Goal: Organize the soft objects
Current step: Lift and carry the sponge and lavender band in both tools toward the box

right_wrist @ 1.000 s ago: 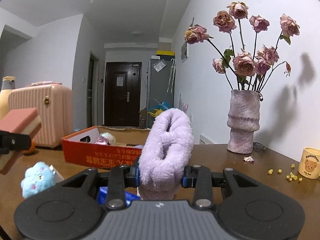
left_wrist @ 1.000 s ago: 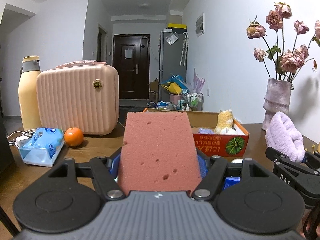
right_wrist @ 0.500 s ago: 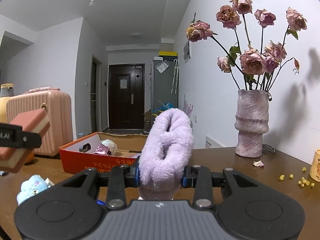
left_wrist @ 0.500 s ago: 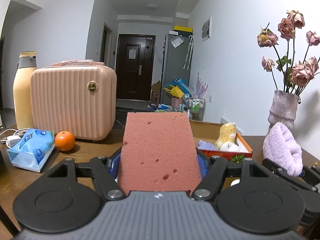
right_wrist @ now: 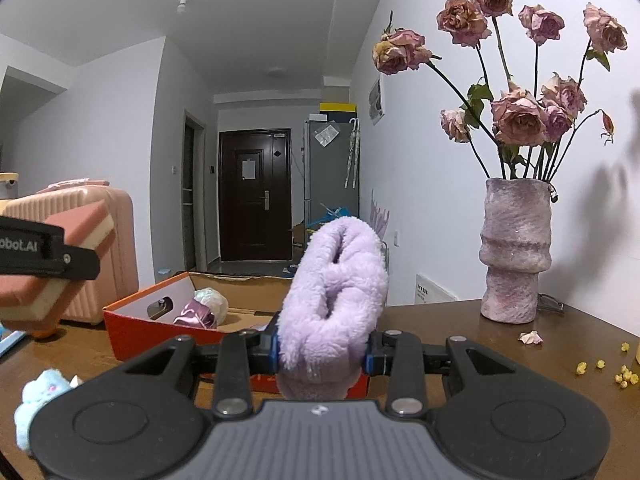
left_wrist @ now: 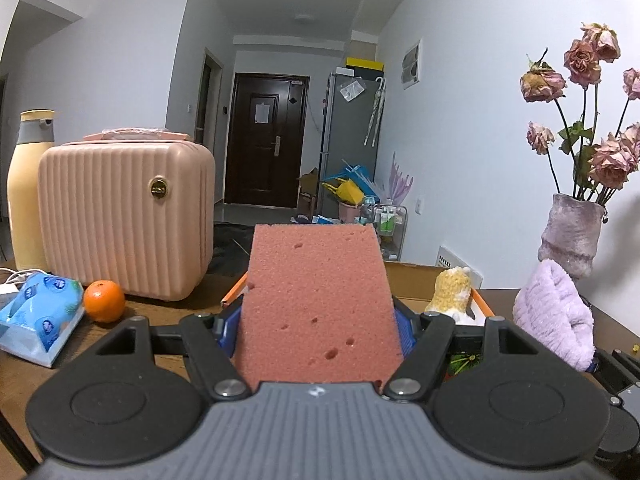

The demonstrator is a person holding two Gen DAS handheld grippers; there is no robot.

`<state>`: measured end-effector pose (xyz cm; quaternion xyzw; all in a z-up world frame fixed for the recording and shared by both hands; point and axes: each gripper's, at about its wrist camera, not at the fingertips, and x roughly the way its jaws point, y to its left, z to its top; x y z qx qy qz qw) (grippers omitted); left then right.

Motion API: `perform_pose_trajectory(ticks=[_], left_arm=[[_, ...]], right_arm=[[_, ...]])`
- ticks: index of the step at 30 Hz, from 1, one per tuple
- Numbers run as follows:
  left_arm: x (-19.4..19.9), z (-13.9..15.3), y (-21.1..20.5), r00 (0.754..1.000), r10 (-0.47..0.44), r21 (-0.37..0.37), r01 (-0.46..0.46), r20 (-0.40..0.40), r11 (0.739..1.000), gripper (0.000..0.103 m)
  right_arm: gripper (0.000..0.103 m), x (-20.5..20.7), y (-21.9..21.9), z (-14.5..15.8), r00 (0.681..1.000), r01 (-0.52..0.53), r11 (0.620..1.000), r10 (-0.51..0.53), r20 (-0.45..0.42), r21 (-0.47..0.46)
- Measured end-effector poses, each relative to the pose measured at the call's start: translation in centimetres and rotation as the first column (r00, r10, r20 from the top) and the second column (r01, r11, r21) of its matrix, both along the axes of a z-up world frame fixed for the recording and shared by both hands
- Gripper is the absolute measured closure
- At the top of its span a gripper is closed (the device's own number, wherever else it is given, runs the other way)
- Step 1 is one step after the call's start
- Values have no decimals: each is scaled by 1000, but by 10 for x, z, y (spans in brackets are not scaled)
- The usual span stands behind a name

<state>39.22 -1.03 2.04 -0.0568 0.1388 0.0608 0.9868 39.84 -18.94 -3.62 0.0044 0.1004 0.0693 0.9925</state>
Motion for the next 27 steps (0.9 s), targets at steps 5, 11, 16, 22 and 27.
perform_pose_trajectory(ticks=[5, 11, 16, 22, 27], left_arm=[[17, 0, -4, 1000, -1, 2, 1, 1, 1000, 32], [38, -1, -7, 1000, -1, 1, 1, 3, 1000, 32], [57, -3, -11, 1000, -2, 4, 2, -2, 1000, 32], [79, -5, -17, 1000, -1, 7, 1, -4, 1000, 32], [97, -8, -18, 1000, 11, 10, -11, -10, 1000, 32]], right_arm=[[68, 16, 0, 1, 1000, -5, 1000, 5, 8, 1], [68, 37, -1, 3, 1000, -18, 1000, 18, 13, -1], [68, 55, -2, 2, 1000, -23, 1000, 23, 13, -8], [68, 76, -1, 1, 999, -28, 1000, 28, 21, -14], [68, 93, 1, 1, 999, -46, 999, 47, 25, -27]])
